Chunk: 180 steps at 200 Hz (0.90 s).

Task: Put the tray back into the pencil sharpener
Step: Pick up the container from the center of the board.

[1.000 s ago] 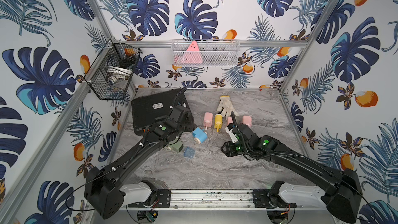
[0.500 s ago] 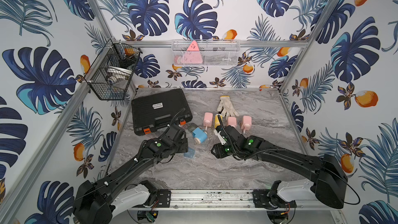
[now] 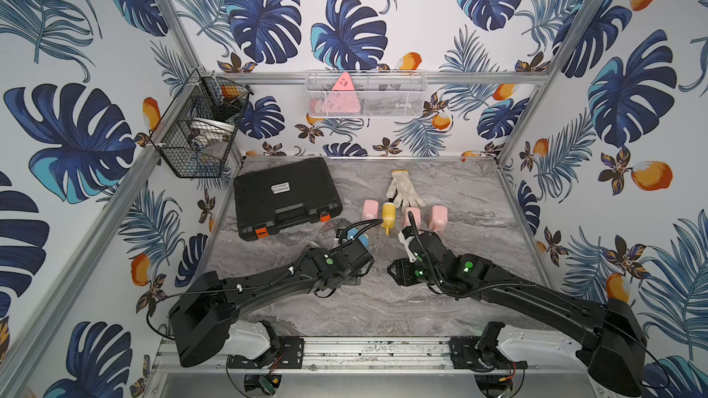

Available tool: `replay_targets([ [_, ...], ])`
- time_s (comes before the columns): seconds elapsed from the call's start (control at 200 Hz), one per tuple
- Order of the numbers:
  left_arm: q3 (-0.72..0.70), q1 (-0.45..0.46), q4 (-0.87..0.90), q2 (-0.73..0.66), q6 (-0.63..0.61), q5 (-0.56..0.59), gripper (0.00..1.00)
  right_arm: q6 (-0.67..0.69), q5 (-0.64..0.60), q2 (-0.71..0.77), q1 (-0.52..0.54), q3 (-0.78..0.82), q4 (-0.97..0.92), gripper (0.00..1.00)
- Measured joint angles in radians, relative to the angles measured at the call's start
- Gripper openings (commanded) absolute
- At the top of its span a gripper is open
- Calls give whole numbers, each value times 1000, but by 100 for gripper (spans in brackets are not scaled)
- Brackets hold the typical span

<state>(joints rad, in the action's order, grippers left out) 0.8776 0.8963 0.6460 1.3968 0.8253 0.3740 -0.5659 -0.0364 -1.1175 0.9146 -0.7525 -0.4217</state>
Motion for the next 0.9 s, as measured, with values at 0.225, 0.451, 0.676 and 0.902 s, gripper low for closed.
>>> replay_targets([
  [0.225, 38, -13, -15, 83, -114, 14, 89, -22, -16, 95, 0, 63, -4, 57],
  [0.451, 44, -72, -26, 130, -210, -10, 90, -29, -18, 143, 0, 100, -8, 57],
  [0.676, 40, -127, -53, 181, -277, -53, 90, -29, -26, 161, 0, 103, -15, 57],
  [0.902, 30, -169, -83, 221, -311, -86, 83, -29, -27, 167, 0, 103, -21, 58],
])
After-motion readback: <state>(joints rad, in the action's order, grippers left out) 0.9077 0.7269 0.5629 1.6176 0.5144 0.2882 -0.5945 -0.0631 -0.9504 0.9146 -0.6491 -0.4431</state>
